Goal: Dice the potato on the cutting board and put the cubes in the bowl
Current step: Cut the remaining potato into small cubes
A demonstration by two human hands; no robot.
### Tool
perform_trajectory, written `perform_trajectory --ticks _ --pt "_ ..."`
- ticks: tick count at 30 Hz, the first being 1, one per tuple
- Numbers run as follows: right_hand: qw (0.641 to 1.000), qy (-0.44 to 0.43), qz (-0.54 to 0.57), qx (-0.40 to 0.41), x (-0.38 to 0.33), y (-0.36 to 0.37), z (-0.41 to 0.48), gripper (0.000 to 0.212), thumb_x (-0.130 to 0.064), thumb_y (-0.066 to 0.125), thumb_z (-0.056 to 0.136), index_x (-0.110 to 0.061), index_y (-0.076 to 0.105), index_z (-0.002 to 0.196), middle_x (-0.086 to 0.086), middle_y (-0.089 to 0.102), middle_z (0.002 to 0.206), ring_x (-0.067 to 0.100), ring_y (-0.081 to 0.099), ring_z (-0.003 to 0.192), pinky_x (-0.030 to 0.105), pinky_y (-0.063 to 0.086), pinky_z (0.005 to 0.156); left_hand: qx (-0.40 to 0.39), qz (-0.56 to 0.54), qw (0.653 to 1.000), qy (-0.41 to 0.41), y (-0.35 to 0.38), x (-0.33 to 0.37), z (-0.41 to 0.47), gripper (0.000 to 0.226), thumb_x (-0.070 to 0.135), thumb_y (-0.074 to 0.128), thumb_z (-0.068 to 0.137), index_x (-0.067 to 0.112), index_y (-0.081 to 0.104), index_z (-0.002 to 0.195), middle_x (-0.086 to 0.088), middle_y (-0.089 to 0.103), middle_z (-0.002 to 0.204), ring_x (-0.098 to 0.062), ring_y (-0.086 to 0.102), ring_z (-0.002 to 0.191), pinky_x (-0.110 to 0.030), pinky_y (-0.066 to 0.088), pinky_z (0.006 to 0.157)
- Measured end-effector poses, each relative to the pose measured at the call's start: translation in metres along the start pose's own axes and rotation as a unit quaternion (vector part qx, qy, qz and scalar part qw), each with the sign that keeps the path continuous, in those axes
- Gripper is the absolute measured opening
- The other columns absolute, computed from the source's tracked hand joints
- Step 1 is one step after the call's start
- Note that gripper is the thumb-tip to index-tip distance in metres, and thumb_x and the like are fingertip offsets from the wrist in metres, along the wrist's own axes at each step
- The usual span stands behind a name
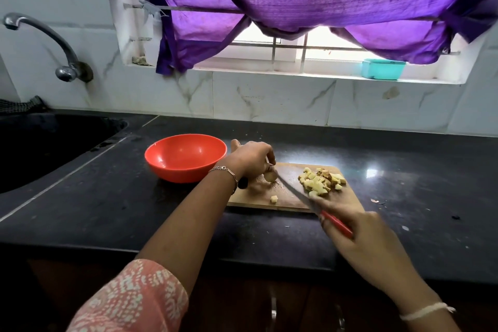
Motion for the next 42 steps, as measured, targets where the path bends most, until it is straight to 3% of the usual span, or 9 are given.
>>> perform_trajectory --ticks 3,5,7,11,15,23,33,38,42 --pt "0.996 -0.035 -0.075 -0.023 0.000 -0.003 -0.008 0.038 -0.049 0.051 0.089 -0.070 0.045 0.120 -0.022 0.068 0.099 -0.001 0.057 0.076 0.009 0.038 0.058 0.031 0.002 1.000 0.005 0.001 -0.004 -0.002 0.016 0.029 0.059 0.095 0.030 0.069 0.108 0.012 0.068 0.105 -0.011 0.054 0.111 -0.036 0.018 0.083" --pt "0.991 -0.057 -0.118 -0.024 -0.002 -0.001 -0.009 0.041 -0.052 0.045 0.090 -0.073 0.035 0.124 -0.024 0.065 0.111 0.003 0.062 0.095 0.016 0.043 0.068 0.043 0.008 0.999 0.006 0.003 -0.006 -0.003 0.016 0.030 0.060 0.094 0.032 0.070 0.106 0.014 0.068 0.106 -0.010 0.053 0.110 -0.036 0.019 0.083" --pt "0.986 -0.070 -0.152 -0.023 -0.007 0.000 -0.008 0.043 -0.054 0.038 0.092 -0.074 0.027 0.128 -0.021 0.064 0.116 0.007 0.061 0.102 0.022 0.045 0.075 0.046 0.004 0.999 0.008 0.005 -0.009 -0.004 0.015 0.031 0.061 0.094 0.033 0.072 0.104 0.017 0.069 0.104 -0.008 0.053 0.109 -0.036 0.018 0.083" --pt "0.979 -0.070 -0.187 -0.030 -0.016 -0.005 -0.003 0.042 -0.051 0.035 0.095 -0.069 0.028 0.133 -0.020 0.062 0.121 0.008 0.059 0.107 0.024 0.044 0.076 0.036 0.008 0.999 0.020 0.005 -0.012 -0.007 0.014 0.034 0.064 0.091 0.033 0.072 0.103 0.018 0.069 0.104 -0.007 0.053 0.108 -0.036 0.017 0.083" --pt "0.972 -0.048 -0.228 -0.015 -0.014 -0.011 -0.001 0.042 -0.051 0.032 0.097 -0.066 0.027 0.135 -0.011 0.062 0.116 0.009 0.060 0.099 0.023 0.036 0.067 0.035 0.022 0.999 0.034 0.005 -0.012 -0.009 0.013 0.036 0.067 0.089 0.035 0.072 0.101 0.019 0.069 0.101 -0.006 0.054 0.107 -0.036 0.018 0.086" --pt "0.961 0.039 -0.272 0.023 -0.002 -0.013 0.007 0.043 -0.048 0.031 0.098 -0.059 0.030 0.139 -0.006 0.065 0.104 0.014 0.063 0.095 0.027 0.045 0.069 0.034 0.028 0.998 0.042 0.009 -0.009 -0.008 0.023 0.047 0.068 0.085 0.034 0.072 0.103 0.018 0.068 0.107 -0.007 0.052 0.107 -0.036 0.019 0.087" --pt "0.966 0.067 -0.241 0.061 -0.009 0.001 0.013 0.043 -0.040 0.036 0.100 -0.050 0.035 0.141 -0.004 0.066 0.100 0.015 0.064 0.088 0.026 0.043 0.065 0.042 -0.078 0.995 0.040 0.019 -0.003 -0.018 0.024 0.052 0.072 0.078 0.035 0.072 0.095 0.023 0.070 0.096 0.005 0.053 0.077 -0.036 0.024 0.084" --pt "0.986 0.091 -0.127 0.056 -0.019 0.007 0.009 0.047 -0.031 0.043 0.097 -0.048 0.039 0.140 0.004 0.060 0.119 0.026 0.063 0.097 0.036 0.048 0.077 0.046 -0.161 0.985 0.031 0.025 -0.002 -0.024 0.026 0.053 0.075 0.072 0.035 0.073 0.091 0.029 0.066 0.080 0.011 0.055 0.074 -0.035 0.028 0.091" --pt "0.993 0.084 -0.065 0.055 -0.028 0.020 0.005 0.049 -0.028 0.046 0.096 -0.047 0.041 0.140 0.003 0.060 0.122 0.024 0.062 0.100 0.038 0.051 0.082 0.097 -0.133 0.986 0.019 0.037 0.000 -0.026 0.033 0.068 0.069 0.069 0.039 0.071 0.085 0.028 0.065 0.083 0.003 0.055 0.077 -0.034 0.031 0.093"
Point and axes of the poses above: each hand's wrist, its own z-axis towards the middle knuckle, its own y-axis out of the palm, x = y × z, the point moved 1 cm from there along z, towards the middle knuckle
